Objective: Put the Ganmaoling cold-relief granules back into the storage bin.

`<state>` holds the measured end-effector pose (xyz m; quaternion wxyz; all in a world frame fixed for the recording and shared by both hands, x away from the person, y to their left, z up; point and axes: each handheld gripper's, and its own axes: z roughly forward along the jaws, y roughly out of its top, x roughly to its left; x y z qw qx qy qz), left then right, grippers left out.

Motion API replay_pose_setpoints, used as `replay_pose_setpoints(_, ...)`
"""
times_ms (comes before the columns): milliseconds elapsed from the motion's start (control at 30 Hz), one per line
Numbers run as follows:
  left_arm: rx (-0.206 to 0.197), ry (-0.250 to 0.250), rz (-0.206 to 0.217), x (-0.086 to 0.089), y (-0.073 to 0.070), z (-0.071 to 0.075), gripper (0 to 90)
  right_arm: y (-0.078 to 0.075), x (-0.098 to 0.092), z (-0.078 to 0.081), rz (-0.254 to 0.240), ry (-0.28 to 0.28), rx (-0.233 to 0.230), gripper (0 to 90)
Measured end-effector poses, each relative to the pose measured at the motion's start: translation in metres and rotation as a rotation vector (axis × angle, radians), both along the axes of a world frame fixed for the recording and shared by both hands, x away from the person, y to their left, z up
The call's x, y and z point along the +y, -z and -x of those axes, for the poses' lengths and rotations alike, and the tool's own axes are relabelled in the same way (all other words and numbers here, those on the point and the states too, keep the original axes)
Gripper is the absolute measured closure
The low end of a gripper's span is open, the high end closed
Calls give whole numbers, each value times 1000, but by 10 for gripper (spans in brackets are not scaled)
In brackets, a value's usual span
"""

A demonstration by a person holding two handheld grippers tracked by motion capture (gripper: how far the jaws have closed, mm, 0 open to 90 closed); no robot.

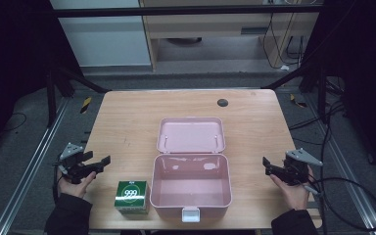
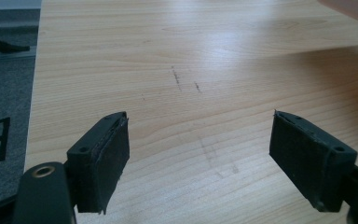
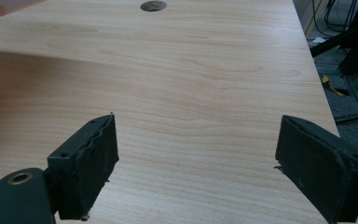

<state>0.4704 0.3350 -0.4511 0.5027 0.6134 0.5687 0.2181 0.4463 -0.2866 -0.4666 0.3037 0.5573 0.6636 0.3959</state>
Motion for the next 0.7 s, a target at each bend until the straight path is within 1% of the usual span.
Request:
replay_pose_setpoints(133, 14, 44, -7, -4, -4, 2, 198, 0, 2, 0, 33, -18, 17, 132)
replay_pose_setpoints(167, 14, 44, -7, -4, -4, 2, 198, 1, 2, 0, 43, -24, 21, 135)
replay_pose_setpoints(233, 18, 80, -9, -6, -8, 2, 197, 1, 2, 0, 43, -33, 26, 136)
replay_pose_setpoints(267, 17, 106, -10, -7, -12, 3, 197, 2, 2, 0, 50, -37, 28, 136)
replay_pose_setpoints(300, 17, 106, -10, -7, -12, 3, 196, 2, 2, 0, 50, -37, 28, 136)
replay_pose_setpoints(333, 7, 134, -5, -8, -17, 4, 197, 3, 2, 1, 48, -41, 29, 135)
replay_pose_setpoints(367, 10, 158, -1, -8, -20, 5, 197, 3, 2, 1, 51, -42, 30, 134)
replay_pose_setpoints(400, 10, 158, -1, -8, -20, 5, 194, 3, 2, 1, 51, -42, 30, 134)
replay_pose_setpoints(433, 0, 190, -3, -9, -25, 6, 191, 3, 2, 1, 71, -42, 25, 132)
replay_pose_setpoints(467, -9, 205, 2, -10, -28, 7, 188, 3, 2, 1, 72, -45, 23, 129)
replay_pose_setpoints(500, -9, 205, 2, -10, -28, 7, 187, 3, 2, 1, 72, -45, 23, 129)
replay_pose_setpoints(533, -16, 228, 9, -10, -32, 8, 187, 3, 2, 2, 79, -48, 19, 128)
replay_pose_setpoints(567, -15, 262, 8, -10, -35, 8, 179, 3, 2, 2, 81, -50, 19, 128)
replay_pose_setpoints(633, -13, 291, -2, -11, -39, 9, 173, 4, 3, 2, 93, -54, 17, 128)
replay_pose_setpoints(667, -9, 328, -7, -16, -44, 9, 167, 4, 3, 2, 93, -56, 19, 127)
replay_pose_setpoints(700, -9, 328, -7, -16, -44, 9, 164, 4, 3, 2, 97, -56, 16, 127)
